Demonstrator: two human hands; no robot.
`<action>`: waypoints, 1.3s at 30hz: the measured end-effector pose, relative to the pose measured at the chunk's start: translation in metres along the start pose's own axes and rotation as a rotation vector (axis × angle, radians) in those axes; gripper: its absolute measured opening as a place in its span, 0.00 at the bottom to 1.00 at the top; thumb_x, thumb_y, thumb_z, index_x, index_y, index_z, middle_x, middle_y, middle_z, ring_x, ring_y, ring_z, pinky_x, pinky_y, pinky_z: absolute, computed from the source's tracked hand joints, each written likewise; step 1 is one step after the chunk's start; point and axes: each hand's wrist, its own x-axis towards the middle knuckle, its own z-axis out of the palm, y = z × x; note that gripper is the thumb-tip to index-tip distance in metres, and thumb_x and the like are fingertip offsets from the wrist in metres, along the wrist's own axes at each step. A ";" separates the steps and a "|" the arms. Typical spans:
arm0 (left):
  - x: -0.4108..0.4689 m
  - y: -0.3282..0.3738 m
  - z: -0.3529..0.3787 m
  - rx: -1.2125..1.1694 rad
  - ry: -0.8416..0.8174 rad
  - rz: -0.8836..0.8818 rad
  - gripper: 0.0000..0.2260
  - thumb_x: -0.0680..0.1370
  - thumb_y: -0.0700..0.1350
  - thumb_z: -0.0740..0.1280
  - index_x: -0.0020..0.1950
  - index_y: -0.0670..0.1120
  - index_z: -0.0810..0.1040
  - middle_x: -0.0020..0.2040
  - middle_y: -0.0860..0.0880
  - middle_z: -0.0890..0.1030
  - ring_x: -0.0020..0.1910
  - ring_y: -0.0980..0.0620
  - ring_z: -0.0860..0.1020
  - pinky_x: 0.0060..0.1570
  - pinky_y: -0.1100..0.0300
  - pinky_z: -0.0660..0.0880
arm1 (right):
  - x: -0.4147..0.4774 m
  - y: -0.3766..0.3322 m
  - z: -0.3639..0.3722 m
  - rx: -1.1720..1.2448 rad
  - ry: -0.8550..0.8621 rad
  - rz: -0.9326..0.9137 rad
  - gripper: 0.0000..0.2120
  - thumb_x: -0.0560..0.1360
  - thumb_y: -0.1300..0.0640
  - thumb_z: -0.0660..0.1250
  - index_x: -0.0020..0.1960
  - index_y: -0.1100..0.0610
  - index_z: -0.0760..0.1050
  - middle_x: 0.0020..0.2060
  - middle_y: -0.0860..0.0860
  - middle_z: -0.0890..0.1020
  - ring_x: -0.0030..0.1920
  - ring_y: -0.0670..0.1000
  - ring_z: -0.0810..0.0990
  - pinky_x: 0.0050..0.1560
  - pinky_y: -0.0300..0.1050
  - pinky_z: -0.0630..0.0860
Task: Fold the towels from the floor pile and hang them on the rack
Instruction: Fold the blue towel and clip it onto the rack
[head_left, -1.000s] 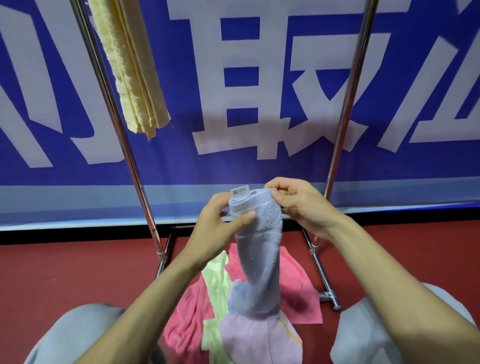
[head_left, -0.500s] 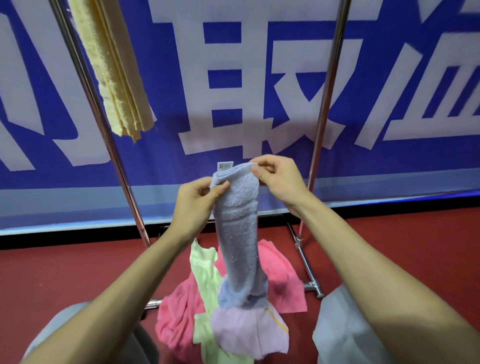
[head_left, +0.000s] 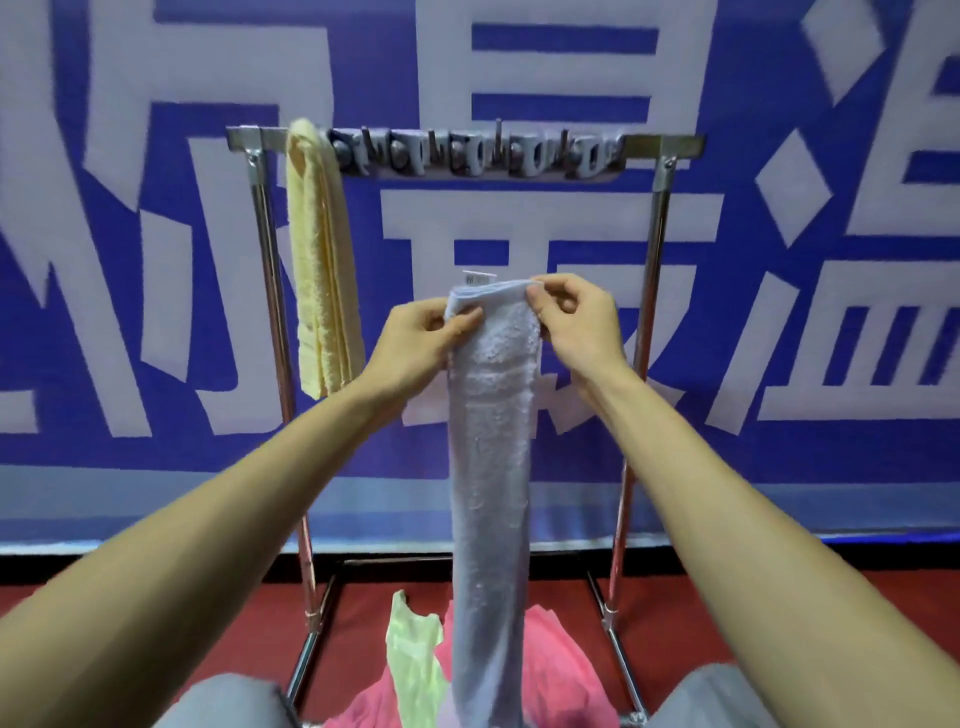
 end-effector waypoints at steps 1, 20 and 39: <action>0.006 0.007 -0.004 0.030 -0.033 0.018 0.08 0.79 0.45 0.65 0.47 0.43 0.82 0.40 0.49 0.82 0.37 0.58 0.78 0.38 0.60 0.77 | 0.006 -0.011 -0.001 0.011 -0.009 -0.033 0.03 0.77 0.59 0.67 0.50 0.55 0.79 0.45 0.52 0.83 0.46 0.49 0.81 0.48 0.43 0.80; 0.028 0.070 -0.018 -0.015 0.114 0.042 0.11 0.79 0.48 0.66 0.45 0.42 0.82 0.40 0.45 0.81 0.37 0.52 0.77 0.37 0.56 0.74 | 0.030 -0.078 0.004 0.078 -0.026 0.017 0.07 0.77 0.59 0.68 0.53 0.60 0.81 0.40 0.49 0.82 0.41 0.47 0.79 0.42 0.39 0.77; 0.047 0.103 -0.002 -0.414 0.235 -0.356 0.03 0.76 0.39 0.69 0.46 0.39 0.77 0.40 0.45 0.80 0.37 0.48 0.80 0.40 0.52 0.79 | 0.001 -0.044 -0.016 0.097 -0.430 0.307 0.22 0.77 0.40 0.62 0.43 0.59 0.78 0.34 0.52 0.80 0.36 0.51 0.77 0.40 0.45 0.76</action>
